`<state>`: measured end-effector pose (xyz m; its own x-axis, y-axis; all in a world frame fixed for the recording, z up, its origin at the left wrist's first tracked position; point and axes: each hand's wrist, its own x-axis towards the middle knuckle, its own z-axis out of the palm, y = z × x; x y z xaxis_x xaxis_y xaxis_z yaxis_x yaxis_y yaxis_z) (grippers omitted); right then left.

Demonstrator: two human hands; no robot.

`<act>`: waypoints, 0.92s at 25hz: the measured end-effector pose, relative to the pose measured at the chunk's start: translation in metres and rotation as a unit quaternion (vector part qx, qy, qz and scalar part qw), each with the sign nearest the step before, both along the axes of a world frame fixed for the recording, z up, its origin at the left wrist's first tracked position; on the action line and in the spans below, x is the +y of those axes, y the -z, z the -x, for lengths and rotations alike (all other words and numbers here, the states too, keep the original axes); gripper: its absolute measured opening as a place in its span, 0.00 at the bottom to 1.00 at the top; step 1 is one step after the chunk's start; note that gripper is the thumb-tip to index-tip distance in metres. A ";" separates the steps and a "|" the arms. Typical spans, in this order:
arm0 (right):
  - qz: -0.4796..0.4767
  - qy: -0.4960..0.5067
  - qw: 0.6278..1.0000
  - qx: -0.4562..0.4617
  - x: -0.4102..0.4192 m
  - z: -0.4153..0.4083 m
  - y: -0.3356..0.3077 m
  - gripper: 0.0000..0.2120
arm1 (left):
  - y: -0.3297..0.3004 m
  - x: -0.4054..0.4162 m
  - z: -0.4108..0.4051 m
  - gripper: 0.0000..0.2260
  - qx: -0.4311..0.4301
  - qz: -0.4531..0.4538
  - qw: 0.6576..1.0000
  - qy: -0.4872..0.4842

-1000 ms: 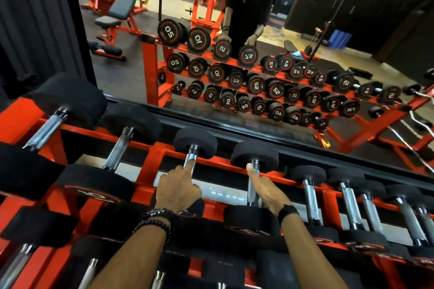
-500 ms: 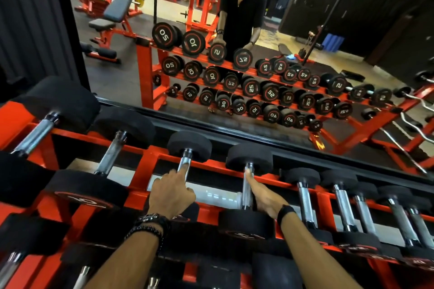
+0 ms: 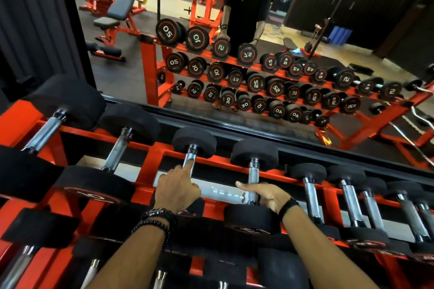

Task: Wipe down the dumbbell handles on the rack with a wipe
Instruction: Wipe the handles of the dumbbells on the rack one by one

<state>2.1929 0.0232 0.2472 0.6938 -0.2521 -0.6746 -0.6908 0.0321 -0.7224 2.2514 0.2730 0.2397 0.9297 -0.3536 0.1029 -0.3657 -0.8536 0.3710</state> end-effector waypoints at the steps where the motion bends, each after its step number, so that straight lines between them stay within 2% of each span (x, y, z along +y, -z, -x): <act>1: 0.028 -0.005 1.000 0.008 -0.001 -0.003 0.002 0.39 | 0.000 0.000 0.000 0.33 0.001 -0.003 1.000 0.001; 3: 0.111 -0.034 0.993 0.015 -0.002 -0.005 0.007 0.46 | -0.001 0.001 -0.002 0.33 0.005 -0.006 1.000 0.003; 5: 0.186 -0.064 0.980 0.024 0.005 -0.004 0.001 0.36 | 0.000 0.001 -0.002 0.32 0.008 -0.003 1.000 0.001; 7: 0.240 -0.088 0.967 0.019 0.010 0.001 -0.006 0.33 | -0.002 0.001 -0.001 0.32 0.013 0.006 1.000 -0.004; 11: 0.268 -0.112 0.957 0.020 0.001 0.015 -0.020 0.29 | -0.001 0.002 0.000 0.32 0.012 0.023 1.000 -0.003; 14: 0.262 -0.105 0.959 0.010 -0.019 0.027 -0.019 0.39 | 0.001 0.002 -0.001 0.32 0.005 0.017 1.000 -0.008; 15: 0.267 -0.095 0.959 0.008 -0.021 0.031 -0.019 0.40 | 0.001 0.001 -0.001 0.31 0.003 0.015 1.000 -0.008; 18: 0.261 -0.068 0.963 0.022 -0.020 0.031 -0.012 0.35 | 0.001 0.001 -0.001 0.29 -0.002 0.016 1.000 -0.011; 20: 0.258 -0.058 0.964 0.035 -0.020 0.024 -0.015 0.36 | 0.002 0.000 -0.001 0.29 -0.007 0.015 1.000 -0.014; 23: 0.340 -0.058 0.938 0.045 -0.018 0.016 -0.014 0.28 | 0.003 -0.001 -0.002 0.29 -0.013 0.010 1.000 -0.016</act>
